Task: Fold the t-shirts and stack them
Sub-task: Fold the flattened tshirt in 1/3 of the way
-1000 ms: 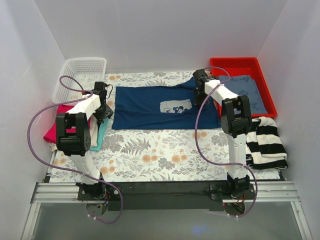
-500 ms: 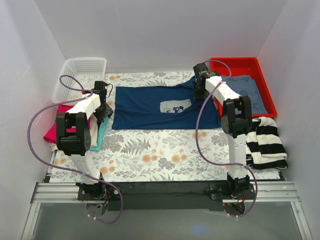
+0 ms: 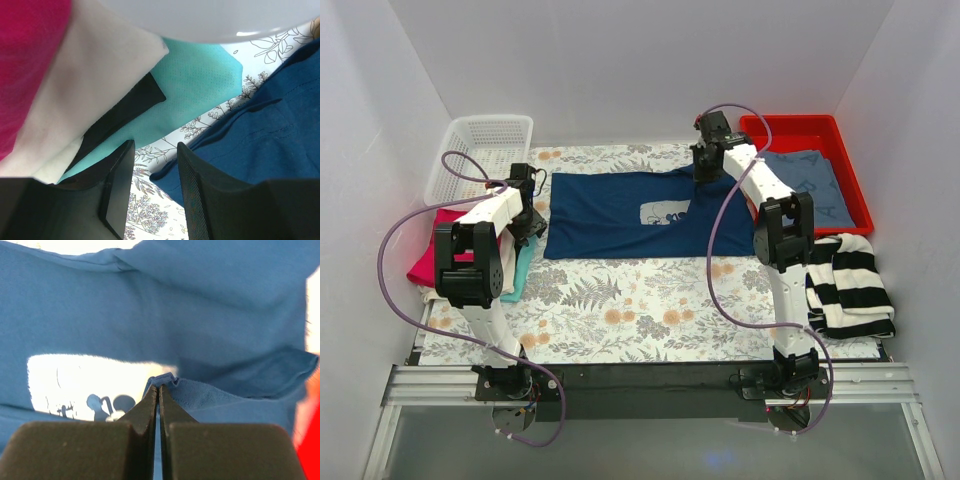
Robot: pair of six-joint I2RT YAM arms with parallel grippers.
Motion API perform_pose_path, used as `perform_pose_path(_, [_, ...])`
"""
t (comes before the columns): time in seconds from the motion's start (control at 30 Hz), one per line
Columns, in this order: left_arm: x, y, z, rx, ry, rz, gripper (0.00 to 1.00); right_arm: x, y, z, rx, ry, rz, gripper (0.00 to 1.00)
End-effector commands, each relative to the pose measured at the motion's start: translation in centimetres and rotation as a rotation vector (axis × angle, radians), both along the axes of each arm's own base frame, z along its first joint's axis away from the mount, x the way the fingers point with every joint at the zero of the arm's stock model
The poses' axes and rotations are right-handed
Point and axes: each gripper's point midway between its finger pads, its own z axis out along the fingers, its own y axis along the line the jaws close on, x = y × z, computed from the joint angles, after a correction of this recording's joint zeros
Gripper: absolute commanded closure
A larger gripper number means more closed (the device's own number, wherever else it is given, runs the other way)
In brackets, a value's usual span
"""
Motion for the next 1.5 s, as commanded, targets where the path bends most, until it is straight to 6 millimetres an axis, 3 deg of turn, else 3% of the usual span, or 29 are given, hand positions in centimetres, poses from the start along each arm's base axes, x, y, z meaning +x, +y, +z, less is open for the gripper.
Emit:
perform_pose_path(0.0, [1.2,0.2,1.3,0.000,-0.044,0.004,0.62,1.2,1.9,-1.5,0.047,-0.007,0.070,0.99])
perform_pose_path(0.1, [1.2,0.3,1.5,0.004,-0.043,0.001,0.62,0.7,3.8,-2.8,0.101,0.022,0.155,0.99])
perform_pose_path(0.2, [1.3,0.3,1.7,0.006,-0.045,0.000,0.62,0.0,4.2,-3.4,0.112,0.043,0.180,0.92])
perform_pose_path(0.27, [1.4,0.3,1.9,0.003,-0.051,-0.001,0.62,-0.3,3.7,-3.8,0.088,0.052,0.168,0.79])
perform_pose_path(0.33, [1.5,0.2,2.0,-0.003,-0.056,-0.003,0.62,-0.2,3.4,-2.7,0.078,0.027,0.162,0.64])
perform_pose_path(0.5, [2.6,-0.5,3.4,-0.030,-0.120,-0.063,0.61,0.6,1.6,0.5,0.012,-0.056,0.084,0.50])
perform_pose_path(0.63, [3.0,-2.4,4.1,-0.103,-0.147,-0.161,0.61,-0.5,0.0,1.8,-0.039,-0.072,0.047,0.47])
perform_pose_path(0.73, [2.7,-4.9,4.3,-0.182,-0.154,-0.236,0.61,-2.9,-1.3,0.7,-0.073,-0.022,0.027,0.47])
perform_pose_path(0.8, [2.1,-7.0,3.9,-0.211,-0.140,-0.300,0.61,-4.1,-1.9,0.8,-0.083,-0.011,0.012,0.47])
perform_pose_path(0.83, [1.9,-7.6,3.7,-0.212,-0.135,-0.317,0.61,-5.5,-2.4,-0.6,-0.098,0.034,0.014,0.47])
perform_pose_path(0.93, [1.1,-9.3,2.2,-0.219,-0.105,-0.350,0.61,-7.6,-3.3,-1.3,-0.115,0.070,0.003,0.48])
perform_pose_path(1.03, [0.6,-9.5,0.6,-0.235,-0.087,-0.312,0.62,-8.7,-3.9,-1.7,-0.126,0.085,-0.001,0.48])
perform_pose_path(1.2, [-0.1,-8.4,-2.2,-0.191,-0.037,-0.232,0.61,-10.7,-3.4,-4.1,-0.095,0.153,0.026,0.49])
perform_pose_path(1.33, [-2.4,-6.5,-4.7,-0.112,0.071,-0.149,0.61,-12.0,-3.3,-5.9,-0.081,0.200,0.036,0.50])
perform_pose_path(1.47, [-5.2,-4.6,-5.8,-0.028,0.168,-0.071,0.61,-14.0,-3.5,-7.5,-0.074,0.263,0.044,0.52])
